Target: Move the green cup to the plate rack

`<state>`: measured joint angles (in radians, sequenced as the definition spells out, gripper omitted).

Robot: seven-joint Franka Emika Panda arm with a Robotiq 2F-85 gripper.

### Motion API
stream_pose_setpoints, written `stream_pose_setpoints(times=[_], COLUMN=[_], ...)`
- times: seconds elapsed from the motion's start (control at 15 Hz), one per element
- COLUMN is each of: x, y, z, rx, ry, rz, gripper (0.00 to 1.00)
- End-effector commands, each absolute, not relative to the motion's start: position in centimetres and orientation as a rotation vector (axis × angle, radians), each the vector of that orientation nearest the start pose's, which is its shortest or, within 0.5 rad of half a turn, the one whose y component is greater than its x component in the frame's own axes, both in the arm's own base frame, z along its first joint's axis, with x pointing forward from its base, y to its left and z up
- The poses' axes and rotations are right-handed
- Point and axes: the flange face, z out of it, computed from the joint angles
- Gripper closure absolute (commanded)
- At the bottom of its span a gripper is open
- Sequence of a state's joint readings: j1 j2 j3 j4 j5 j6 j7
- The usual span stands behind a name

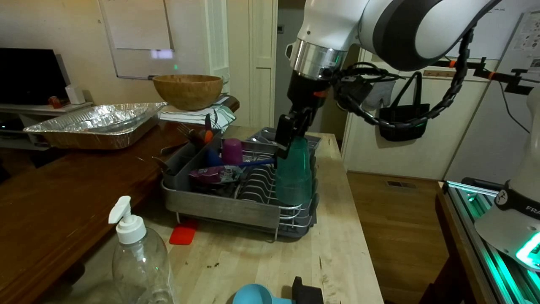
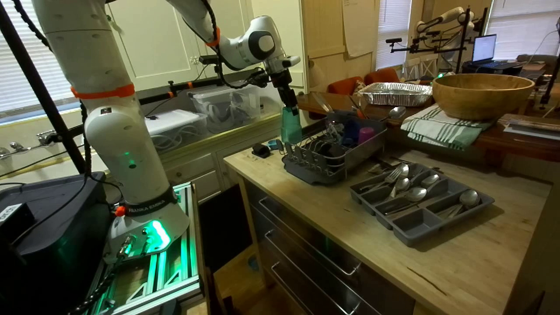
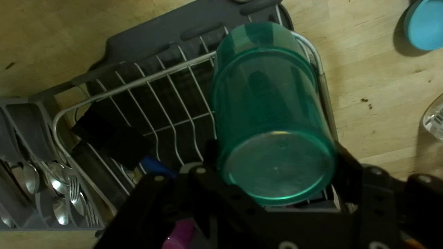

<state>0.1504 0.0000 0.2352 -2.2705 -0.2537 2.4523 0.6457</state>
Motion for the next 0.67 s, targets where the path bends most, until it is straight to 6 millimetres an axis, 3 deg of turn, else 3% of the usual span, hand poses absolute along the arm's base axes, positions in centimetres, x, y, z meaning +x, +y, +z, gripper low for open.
stream_pose_setpoints(times=[0.0,0.13,0.6], x=[50.0,50.2,51.1], y=[20.5,20.5,20.3], z=[35.3,36.4,36.5], rx=[-3.186,-3.182,-3.192], ry=[0.146,0.149,0.126], rz=[-0.355,-0.393,-0.425], gripper=[0.50,0.50,0.50])
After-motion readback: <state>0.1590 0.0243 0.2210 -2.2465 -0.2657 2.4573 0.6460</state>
